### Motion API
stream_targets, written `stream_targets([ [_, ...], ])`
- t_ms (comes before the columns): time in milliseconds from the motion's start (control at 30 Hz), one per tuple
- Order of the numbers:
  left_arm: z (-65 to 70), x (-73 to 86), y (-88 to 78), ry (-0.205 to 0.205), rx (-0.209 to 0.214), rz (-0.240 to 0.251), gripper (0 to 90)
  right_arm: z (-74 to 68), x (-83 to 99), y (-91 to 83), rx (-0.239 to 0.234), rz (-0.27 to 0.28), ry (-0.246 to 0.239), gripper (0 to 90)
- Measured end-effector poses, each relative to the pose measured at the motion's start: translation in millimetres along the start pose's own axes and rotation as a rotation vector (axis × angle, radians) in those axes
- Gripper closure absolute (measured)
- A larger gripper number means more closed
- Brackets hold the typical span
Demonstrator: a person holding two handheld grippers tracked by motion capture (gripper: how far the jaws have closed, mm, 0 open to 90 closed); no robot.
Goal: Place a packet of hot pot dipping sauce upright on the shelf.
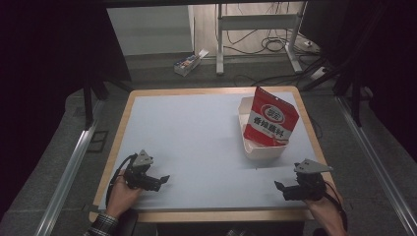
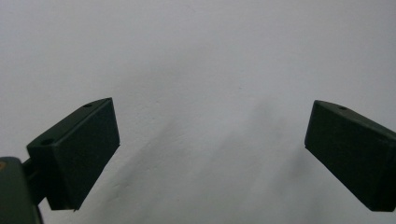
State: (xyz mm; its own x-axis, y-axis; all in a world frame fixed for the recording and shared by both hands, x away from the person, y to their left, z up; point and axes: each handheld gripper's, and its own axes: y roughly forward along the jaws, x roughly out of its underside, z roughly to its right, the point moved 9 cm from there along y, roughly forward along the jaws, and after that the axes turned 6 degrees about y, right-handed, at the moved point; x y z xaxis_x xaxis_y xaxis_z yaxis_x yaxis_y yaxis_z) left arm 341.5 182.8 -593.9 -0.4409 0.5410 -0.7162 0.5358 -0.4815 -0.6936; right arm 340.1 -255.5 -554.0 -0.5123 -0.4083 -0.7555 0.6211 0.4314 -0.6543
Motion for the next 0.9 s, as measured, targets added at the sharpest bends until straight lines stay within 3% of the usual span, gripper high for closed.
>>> stream_targets([
  [900,-0.2,-0.5,0.9,0.01,-0.004,0.001,3.2,-1.1,15.1,13.6,-0.015,-0.081,-0.021,3.0],
])
